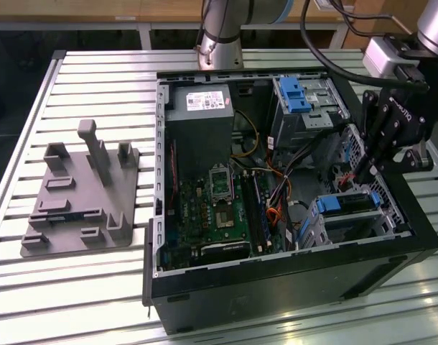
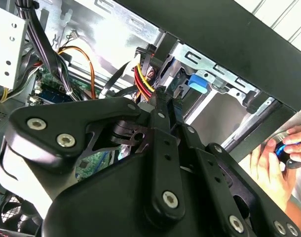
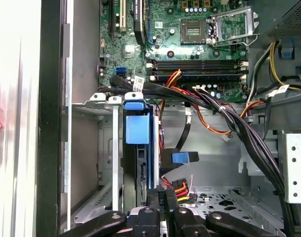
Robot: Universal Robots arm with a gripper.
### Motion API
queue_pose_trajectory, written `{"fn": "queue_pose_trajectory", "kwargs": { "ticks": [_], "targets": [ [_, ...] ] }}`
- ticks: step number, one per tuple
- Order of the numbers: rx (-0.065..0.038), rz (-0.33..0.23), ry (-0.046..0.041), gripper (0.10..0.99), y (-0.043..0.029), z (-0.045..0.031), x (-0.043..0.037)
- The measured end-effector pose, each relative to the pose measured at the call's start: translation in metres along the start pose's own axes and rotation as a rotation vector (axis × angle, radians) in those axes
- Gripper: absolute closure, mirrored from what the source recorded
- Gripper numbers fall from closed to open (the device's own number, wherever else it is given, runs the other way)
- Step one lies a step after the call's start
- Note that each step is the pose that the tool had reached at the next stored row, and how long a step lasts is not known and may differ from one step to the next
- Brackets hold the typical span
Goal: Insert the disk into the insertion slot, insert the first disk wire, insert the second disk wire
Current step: 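Insert the first disk wire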
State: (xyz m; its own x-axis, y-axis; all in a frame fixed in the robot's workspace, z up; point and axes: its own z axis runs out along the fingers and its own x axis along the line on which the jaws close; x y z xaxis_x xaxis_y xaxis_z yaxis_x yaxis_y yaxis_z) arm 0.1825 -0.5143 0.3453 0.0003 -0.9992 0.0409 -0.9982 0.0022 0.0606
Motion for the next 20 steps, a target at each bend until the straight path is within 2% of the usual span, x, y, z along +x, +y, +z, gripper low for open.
{"fn": "queue_pose_trajectory", "kwargs": {
  "ticks": [2,5,20],
  "targets": [
    [0.000,-0.001,-0.0086,0.914,0.0000,0.0000,0.0023],
    [0.000,0.000,-0.0148,0.914,0.0002,0.0001,0.0046],
    [0.000,0.000,-0.0229,0.914,0.0012,0.0001,0.0056]
  ]
}}
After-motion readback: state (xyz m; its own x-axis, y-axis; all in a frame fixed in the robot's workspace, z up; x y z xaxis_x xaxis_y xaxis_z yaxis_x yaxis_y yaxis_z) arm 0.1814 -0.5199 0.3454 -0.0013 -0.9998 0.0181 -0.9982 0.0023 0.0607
